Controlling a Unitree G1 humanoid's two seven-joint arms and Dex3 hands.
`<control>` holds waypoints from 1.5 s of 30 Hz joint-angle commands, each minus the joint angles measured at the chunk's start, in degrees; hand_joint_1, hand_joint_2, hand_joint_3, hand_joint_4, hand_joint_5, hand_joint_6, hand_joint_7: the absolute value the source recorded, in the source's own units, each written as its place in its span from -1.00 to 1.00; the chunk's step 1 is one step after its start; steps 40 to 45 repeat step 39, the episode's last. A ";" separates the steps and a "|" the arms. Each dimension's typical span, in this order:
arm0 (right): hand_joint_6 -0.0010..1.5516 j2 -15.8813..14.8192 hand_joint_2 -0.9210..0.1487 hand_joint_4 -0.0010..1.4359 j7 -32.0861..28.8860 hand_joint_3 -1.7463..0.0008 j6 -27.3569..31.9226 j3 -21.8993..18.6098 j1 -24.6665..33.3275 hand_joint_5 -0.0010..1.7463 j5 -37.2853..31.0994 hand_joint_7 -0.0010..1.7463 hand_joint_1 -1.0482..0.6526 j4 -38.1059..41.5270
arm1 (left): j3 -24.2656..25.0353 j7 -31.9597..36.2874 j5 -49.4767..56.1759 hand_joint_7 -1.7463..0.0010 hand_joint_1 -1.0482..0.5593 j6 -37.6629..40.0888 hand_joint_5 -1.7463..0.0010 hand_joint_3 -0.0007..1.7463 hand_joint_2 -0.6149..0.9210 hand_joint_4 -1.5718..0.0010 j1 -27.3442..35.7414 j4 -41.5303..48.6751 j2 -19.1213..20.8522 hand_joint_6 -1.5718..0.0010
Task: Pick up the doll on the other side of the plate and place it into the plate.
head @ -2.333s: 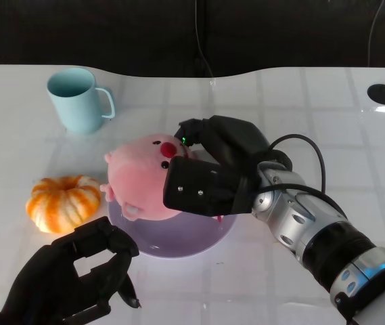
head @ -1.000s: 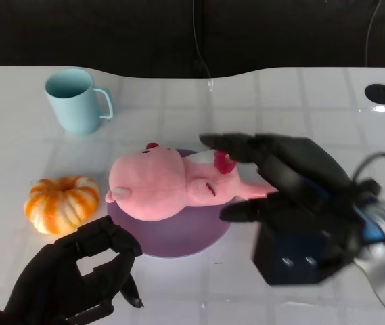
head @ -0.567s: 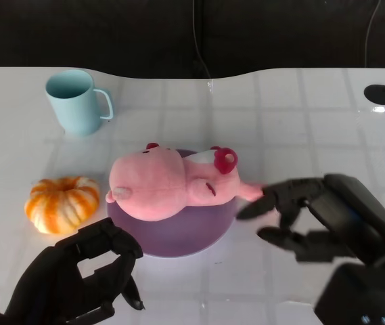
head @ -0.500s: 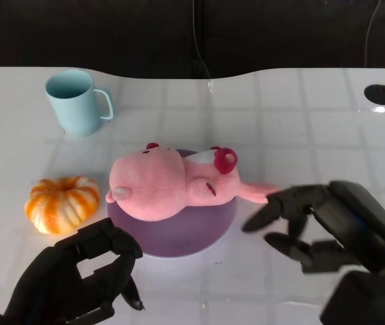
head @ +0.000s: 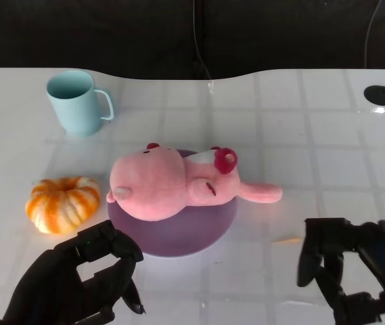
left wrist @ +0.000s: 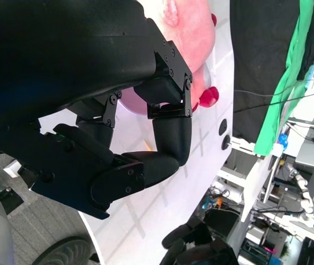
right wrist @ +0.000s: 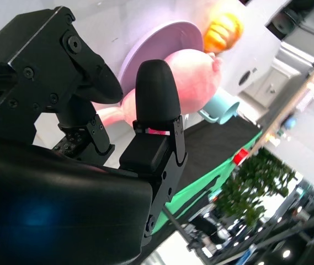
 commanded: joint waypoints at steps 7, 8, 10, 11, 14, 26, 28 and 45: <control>-0.03 2.09 0.15 0.27 -1.37 -0.77 0.33 -1.12 3.04 1.00 1.49 0.92 0.39 -0.95 | 0.08 -0.24 0.73 -0.57 -0.22 -1.10 -1.00 -0.10 0.74 0.15 0.19 0.13 0.76 0.16; -0.02 2.19 0.16 0.26 -1.42 -0.78 0.26 -1.14 3.14 1.00 1.45 0.92 0.41 -0.83 | 0.13 -0.17 0.69 -0.57 -0.22 -1.04 -1.00 -0.10 0.74 0.15 0.10 0.20 0.76 0.16; -0.02 2.30 0.16 0.26 -1.97 -0.79 -0.50 -1.16 3.08 1.00 0.72 0.92 0.42 -0.16 | 0.20 -0.09 0.69 -0.57 -0.21 -0.94 -1.00 -0.10 0.74 0.15 -0.12 0.40 0.79 0.16; -0.01 2.31 0.17 0.27 -2.24 -0.80 -0.94 -1.15 2.97 1.00 0.40 0.92 0.42 0.26 | 0.20 -0.18 0.71 -0.57 -0.21 -1.03 -1.00 -0.10 0.74 0.16 -0.22 0.57 0.80 0.16; -0.01 2.05 0.18 0.27 -2.83 -0.80 -1.76 -1.09 2.44 1.00 -0.54 0.91 0.40 1.48 | 0.16 -0.43 0.90 -0.57 -0.21 -1.35 -1.00 -0.09 0.74 0.17 -0.43 1.04 0.91 0.17; 0.03 1.50 0.26 0.32 -2.51 -0.81 -4.51 -0.61 1.13 1.00 -0.64 0.87 0.47 5.41 | -0.25 -1.71 2.30 -0.58 -0.22 -4.60 -1.00 -0.13 0.76 0.16 -0.90 3.40 0.84 0.17; 0.04 1.62 0.27 0.32 -2.13 -0.82 -4.83 -0.62 1.05 1.00 0.14 0.86 0.49 5.86 | -0.28 -1.92 2.41 -0.58 -0.22 -5.00 -1.00 -0.12 0.77 0.16 -0.87 3.70 0.93 0.17; 0.05 1.63 0.31 0.28 -0.62 -0.84 -7.54 -0.36 -0.51 1.00 2.68 0.76 0.48 9.43 | 0.11 -1.94 2.14 -0.58 -0.19 -5.04 -1.00 -0.10 0.75 0.16 -1.40 4.67 1.20 0.17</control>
